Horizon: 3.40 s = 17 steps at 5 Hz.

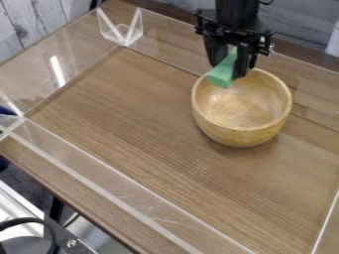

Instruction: Remove the green block from inside the brown bowl and put it on the table

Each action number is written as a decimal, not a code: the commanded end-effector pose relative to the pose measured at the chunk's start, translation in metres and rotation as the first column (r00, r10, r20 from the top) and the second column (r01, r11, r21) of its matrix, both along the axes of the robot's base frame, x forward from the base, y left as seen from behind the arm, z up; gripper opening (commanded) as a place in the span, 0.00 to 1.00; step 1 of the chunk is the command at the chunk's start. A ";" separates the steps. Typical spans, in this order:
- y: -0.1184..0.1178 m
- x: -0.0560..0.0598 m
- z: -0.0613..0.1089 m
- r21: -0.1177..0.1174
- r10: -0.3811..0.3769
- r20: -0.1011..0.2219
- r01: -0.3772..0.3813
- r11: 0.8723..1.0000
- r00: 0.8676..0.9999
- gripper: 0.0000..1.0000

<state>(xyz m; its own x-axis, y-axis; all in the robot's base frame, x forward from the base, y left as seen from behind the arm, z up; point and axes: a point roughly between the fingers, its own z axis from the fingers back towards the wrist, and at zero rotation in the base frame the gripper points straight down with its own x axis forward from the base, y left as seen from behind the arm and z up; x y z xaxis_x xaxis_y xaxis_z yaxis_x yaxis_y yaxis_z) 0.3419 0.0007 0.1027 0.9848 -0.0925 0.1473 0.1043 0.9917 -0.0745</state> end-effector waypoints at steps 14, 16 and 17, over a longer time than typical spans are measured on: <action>0.122 0.026 -0.008 0.021 0.199 0.087 -0.201 0.979 0.976 0.00; 0.120 0.029 0.001 0.012 0.201 0.112 -0.203 0.979 0.973 0.00; 0.117 0.027 0.011 0.002 0.201 0.125 -0.203 0.979 0.972 0.00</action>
